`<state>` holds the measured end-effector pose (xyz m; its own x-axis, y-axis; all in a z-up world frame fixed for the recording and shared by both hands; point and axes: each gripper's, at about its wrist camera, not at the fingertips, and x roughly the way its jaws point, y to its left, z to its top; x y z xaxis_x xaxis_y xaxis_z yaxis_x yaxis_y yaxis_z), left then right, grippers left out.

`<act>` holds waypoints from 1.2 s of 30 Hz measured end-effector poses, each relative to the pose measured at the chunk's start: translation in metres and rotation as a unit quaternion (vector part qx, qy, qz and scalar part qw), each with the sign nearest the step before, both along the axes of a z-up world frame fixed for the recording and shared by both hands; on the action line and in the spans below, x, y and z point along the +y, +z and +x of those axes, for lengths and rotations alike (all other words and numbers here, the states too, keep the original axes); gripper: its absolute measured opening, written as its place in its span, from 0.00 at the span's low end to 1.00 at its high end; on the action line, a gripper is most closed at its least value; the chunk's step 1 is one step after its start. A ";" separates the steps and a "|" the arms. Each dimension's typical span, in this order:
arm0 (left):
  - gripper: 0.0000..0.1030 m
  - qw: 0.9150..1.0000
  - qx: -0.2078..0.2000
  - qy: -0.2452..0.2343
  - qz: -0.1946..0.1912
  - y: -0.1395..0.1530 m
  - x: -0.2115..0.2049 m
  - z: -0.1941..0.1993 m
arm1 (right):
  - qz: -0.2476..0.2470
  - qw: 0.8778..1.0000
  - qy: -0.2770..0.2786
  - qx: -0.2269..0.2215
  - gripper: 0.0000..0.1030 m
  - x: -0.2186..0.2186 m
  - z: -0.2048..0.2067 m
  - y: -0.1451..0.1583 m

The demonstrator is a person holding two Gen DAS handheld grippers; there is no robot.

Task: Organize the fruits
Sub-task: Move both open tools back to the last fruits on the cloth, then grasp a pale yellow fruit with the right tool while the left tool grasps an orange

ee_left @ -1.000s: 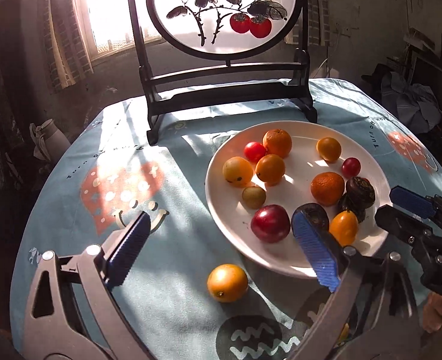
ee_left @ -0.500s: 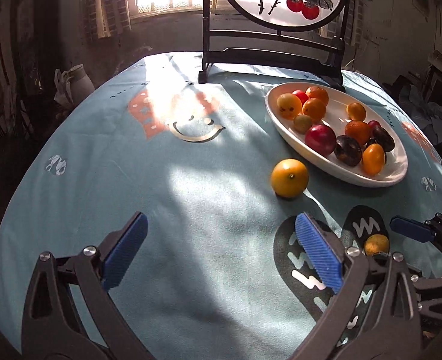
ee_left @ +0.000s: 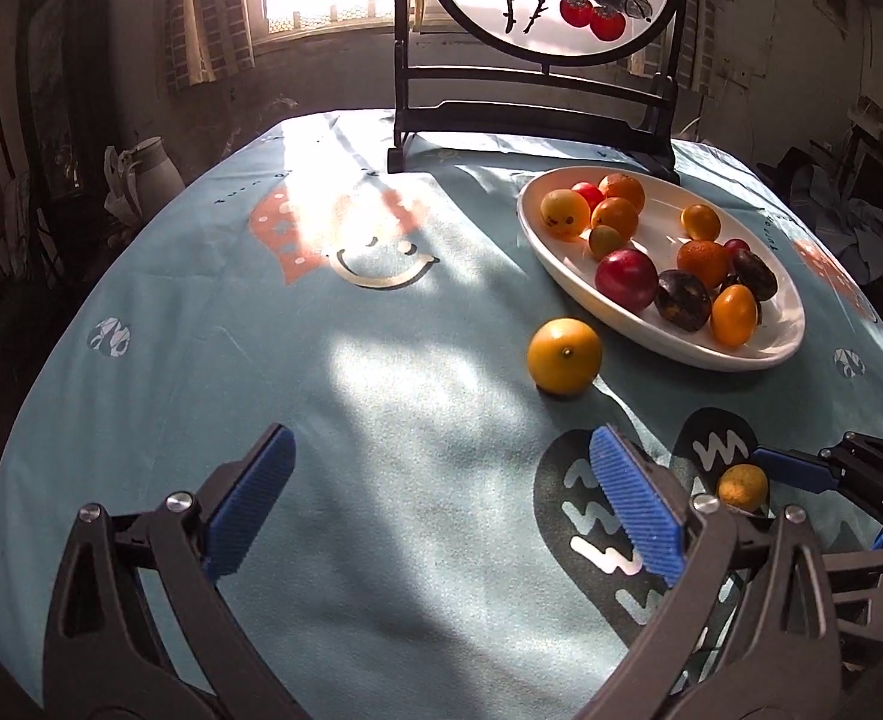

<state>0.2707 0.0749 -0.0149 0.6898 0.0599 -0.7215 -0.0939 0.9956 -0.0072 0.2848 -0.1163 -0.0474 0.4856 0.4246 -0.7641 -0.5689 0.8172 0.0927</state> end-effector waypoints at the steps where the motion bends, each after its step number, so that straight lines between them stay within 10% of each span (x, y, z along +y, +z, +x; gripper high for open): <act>1: 0.98 1.000 0.000 0.001 -0.002 0.000 0.000 0.000 | -0.002 1.000 -0.001 0.002 0.44 0.000 0.001 -0.001; 27: 0.96 0.998 -0.003 -0.062 0.032 -0.008 -0.027 0.012 | 0.043 0.998 -0.036 -0.002 0.26 -0.029 0.004 0.020; 36: 0.69 0.995 0.017 -0.085 0.042 -0.017 -0.051 0.059 | 0.053 0.998 -0.045 0.008 0.26 -0.033 0.005 0.021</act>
